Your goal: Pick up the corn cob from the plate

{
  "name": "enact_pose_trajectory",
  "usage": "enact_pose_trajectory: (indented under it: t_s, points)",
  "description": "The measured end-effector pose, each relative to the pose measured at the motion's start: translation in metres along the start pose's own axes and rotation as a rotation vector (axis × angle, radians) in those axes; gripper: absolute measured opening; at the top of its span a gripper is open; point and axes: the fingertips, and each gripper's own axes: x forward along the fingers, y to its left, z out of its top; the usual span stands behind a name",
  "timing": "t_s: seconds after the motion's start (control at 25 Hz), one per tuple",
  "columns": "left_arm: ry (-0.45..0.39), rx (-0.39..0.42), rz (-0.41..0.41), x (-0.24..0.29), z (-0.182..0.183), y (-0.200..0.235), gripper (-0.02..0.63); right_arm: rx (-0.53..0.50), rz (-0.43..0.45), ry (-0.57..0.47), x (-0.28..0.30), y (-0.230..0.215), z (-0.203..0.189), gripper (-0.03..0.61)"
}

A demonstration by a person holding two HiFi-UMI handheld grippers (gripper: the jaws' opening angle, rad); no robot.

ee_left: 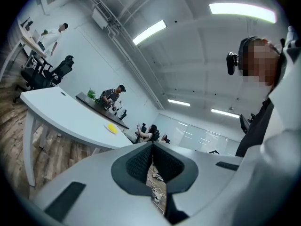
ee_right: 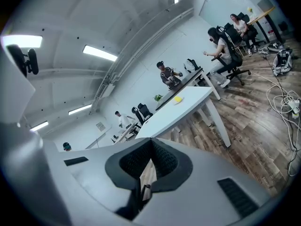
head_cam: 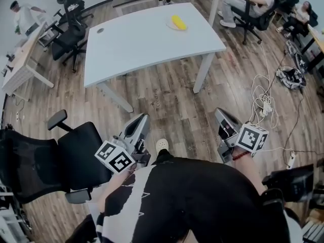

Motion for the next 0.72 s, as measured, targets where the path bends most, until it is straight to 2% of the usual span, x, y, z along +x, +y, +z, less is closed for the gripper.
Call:
enact_pose_trajectory:
  t_s: [0.16, 0.44, 0.56, 0.72]
  points:
    - [0.002, 0.043, -0.044, 0.028, 0.031, 0.032, 0.015, -0.031, 0.003, -0.056, 0.043, 0.017, 0.036, 0.014]
    - [0.018, 0.054, -0.087, 0.063, 0.075, 0.093, 0.015, -0.028, 0.034, -0.145, 0.113, 0.032, 0.078, 0.014]
    - [0.027, 0.056, -0.105, 0.071, 0.089, 0.112, 0.015, -0.015, 0.035, -0.160, 0.139, 0.037, 0.086, 0.014]
    - [0.033, 0.051, -0.128, 0.078, 0.096, 0.132, 0.015, -0.019, 0.020, -0.127, 0.165, 0.038, 0.079, 0.014]
